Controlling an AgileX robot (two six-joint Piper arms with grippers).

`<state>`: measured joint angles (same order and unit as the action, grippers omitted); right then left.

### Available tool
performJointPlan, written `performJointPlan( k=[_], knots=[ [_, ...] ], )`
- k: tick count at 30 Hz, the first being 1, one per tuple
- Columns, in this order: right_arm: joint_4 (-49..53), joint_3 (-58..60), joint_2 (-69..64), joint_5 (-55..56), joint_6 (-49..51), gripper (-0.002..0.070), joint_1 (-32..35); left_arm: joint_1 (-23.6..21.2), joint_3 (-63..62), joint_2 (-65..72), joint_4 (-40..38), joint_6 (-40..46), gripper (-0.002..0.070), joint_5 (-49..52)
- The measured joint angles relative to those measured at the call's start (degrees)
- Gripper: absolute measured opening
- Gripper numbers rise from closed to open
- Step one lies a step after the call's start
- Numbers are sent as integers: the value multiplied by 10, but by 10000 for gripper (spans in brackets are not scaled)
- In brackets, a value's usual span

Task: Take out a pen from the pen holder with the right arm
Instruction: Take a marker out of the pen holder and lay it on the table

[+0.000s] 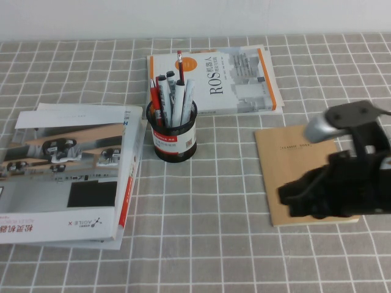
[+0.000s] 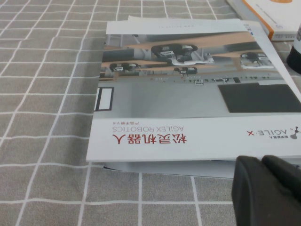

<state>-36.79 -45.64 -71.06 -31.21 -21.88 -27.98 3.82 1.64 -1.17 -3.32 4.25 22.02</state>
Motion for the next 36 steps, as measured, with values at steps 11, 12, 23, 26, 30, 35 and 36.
performJointPlan(
  k=[11, 12, 23, 26, 30, 35, 36],
  knots=[
    [306, -54, -74, 118, 282, -13, -113, 0, 0, 0, 0, 0, -5, 0],
    [345, -54, -75, 136, 310, -13, -119, 0, 0, 0, 0, 0, -5, 0],
    [480, -54, -123, 411, 386, 164, -136, 0, 0, 0, 0, 0, -5, 0],
    [478, -54, -153, 477, 386, 296, -136, 0, 0, 0, 0, 0, -5, 0],
    [428, -54, -208, 568, 369, 375, -136, 0, 0, 0, 0, 0, -5, 0],
    [316, -72, -269, 646, 317, 390, -136, 0, 0, 0, 0, 0, -5, 0],
    [299, -81, -280, 650, 307, 391, -136, 0, 0, 0, 0, 0, -5, 0]
  ],
)
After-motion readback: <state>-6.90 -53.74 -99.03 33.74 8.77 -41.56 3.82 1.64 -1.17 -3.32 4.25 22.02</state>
